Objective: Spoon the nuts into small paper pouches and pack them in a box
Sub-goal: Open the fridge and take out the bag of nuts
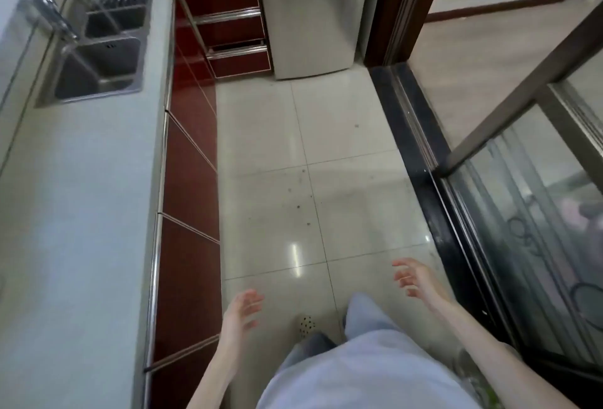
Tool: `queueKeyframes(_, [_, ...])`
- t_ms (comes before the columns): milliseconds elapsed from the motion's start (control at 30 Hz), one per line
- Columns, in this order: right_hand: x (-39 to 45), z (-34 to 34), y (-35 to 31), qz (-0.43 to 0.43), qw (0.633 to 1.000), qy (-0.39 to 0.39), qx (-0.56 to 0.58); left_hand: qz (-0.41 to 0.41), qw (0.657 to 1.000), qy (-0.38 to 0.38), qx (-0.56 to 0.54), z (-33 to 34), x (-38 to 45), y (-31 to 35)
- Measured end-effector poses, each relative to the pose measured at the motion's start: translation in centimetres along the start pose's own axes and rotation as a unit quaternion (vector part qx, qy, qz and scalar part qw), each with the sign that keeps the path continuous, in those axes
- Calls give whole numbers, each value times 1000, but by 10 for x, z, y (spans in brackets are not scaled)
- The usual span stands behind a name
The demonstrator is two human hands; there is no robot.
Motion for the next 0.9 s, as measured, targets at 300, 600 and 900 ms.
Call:
queueKeyframes(300, [33, -16, 74, 150, 980, 75, -107, -32, 995, 3, 95, -8, 59, 59])
queueKeyframes(600, [110, -15, 17, 193, 973, 47, -121, -17, 994, 5, 106, 35, 149, 167])
queueKeyframes(900, [189, 31, -203, 103, 982, 25, -159, -80, 988, 54, 122, 56, 206, 204])
Point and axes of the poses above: each hand's wrist, its own x-axis towards the middle knuckle, its own z-axis out of the palm, y = z × x, the point moved 8 cm from there along x, towards the middle knuckle, and after that the axes turned 5 degrees about z, right-handed, at the moved point
